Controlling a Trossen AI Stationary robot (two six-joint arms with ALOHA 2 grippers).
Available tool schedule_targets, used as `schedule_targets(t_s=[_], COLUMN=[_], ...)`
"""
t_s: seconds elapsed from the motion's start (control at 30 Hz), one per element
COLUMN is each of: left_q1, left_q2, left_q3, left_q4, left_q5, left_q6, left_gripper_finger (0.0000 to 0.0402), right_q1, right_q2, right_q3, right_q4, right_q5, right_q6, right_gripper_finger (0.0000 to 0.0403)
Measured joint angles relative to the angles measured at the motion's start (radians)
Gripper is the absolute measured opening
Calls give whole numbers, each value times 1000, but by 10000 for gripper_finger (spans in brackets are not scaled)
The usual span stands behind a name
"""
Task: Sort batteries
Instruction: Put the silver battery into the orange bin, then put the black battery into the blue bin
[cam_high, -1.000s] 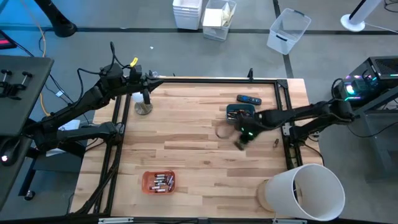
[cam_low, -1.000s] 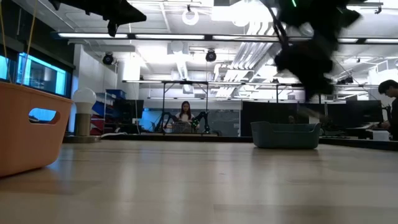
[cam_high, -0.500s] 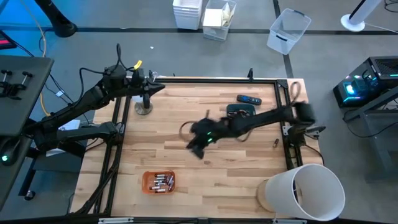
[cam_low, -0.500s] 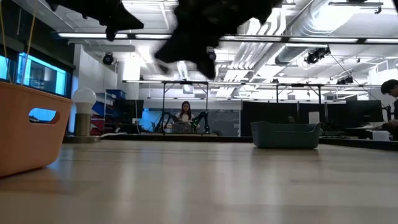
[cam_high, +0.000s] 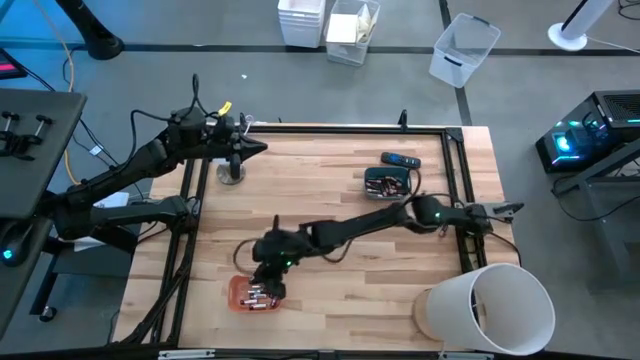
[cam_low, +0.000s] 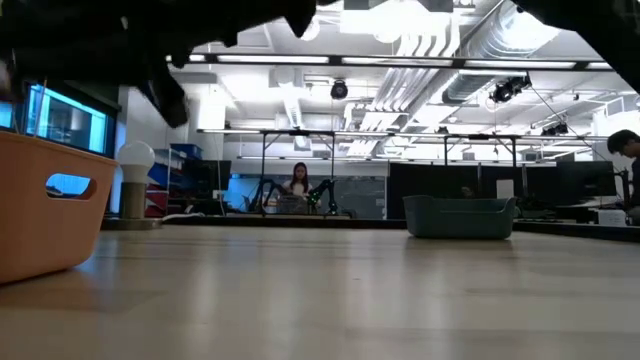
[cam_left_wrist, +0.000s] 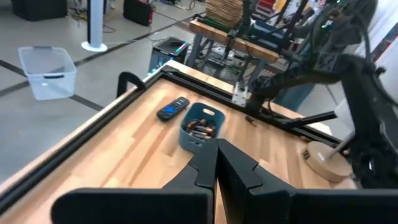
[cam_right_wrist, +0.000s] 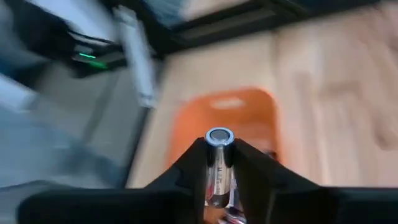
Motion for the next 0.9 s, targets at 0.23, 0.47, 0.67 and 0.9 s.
schedule_targets(t_s=[0.23, 0.47, 0.67, 0.9], left_q1=[-37, -42, -36, -36], left_q2=[0, 0, 5, 41], left_q3=[0, 0, 0, 0], left_q4=[41, 105, 112, 114], left_q5=[0, -3, -8, -8], left_q6=[-65, -36, 44, 62], left_gripper_finger=[0, 0, 0, 0], right_q1=[18, -23, -100, -123], right_q2=[33, -49, -234, -737], right_q3=[174, 187, -187, -911], right_q4=[-384, -845, -1010, -829], right_q5=[195, 314, 253, 219], right_q6=[-124, -169, -197, 308], right_gripper_finger=[147, 160, 150, 149])
